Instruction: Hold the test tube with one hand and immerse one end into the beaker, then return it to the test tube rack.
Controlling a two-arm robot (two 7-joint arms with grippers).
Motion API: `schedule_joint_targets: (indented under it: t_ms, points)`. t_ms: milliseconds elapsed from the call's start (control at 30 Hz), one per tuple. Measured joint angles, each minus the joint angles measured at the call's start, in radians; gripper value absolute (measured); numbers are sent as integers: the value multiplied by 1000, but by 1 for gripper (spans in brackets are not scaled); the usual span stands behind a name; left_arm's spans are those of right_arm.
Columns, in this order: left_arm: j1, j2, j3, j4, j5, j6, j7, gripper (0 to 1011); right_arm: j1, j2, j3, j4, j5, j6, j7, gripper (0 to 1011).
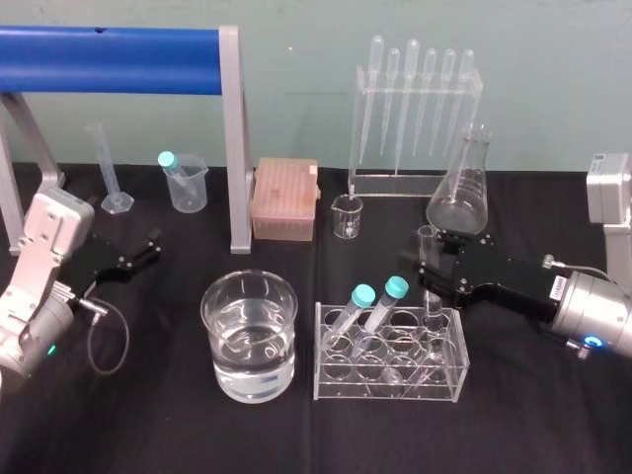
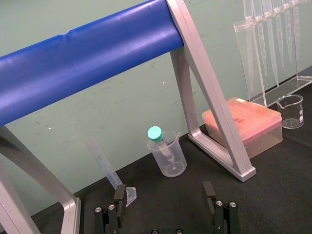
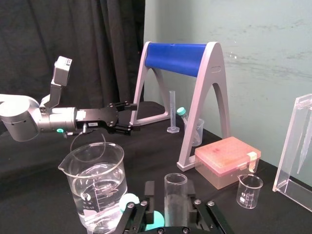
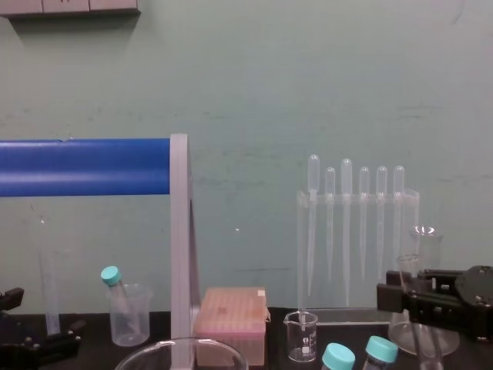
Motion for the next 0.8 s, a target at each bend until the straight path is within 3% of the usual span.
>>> schedule_joint_targets:
  t_ms: [167, 533, 633, 667, 800]
  points:
    - [0, 0, 0, 0, 0, 0, 0, 1000, 0, 0, 1, -1, 1, 0, 0, 560]
    - [0, 0, 0, 0, 0, 0, 0, 1000, 0, 1, 1, -1, 1, 0, 0, 889]
    - [0, 0, 0, 0, 0, 0, 0, 1000, 0, 1, 1, -1, 1, 0, 0, 921]
    - [0, 0, 0, 0, 0, 0, 0, 1000, 0, 1, 1, -1, 1, 0, 0, 982]
    - [0, 0, 0, 0, 0, 0, 0, 1000, 0, 1, 1, -1, 1, 0, -1, 1000]
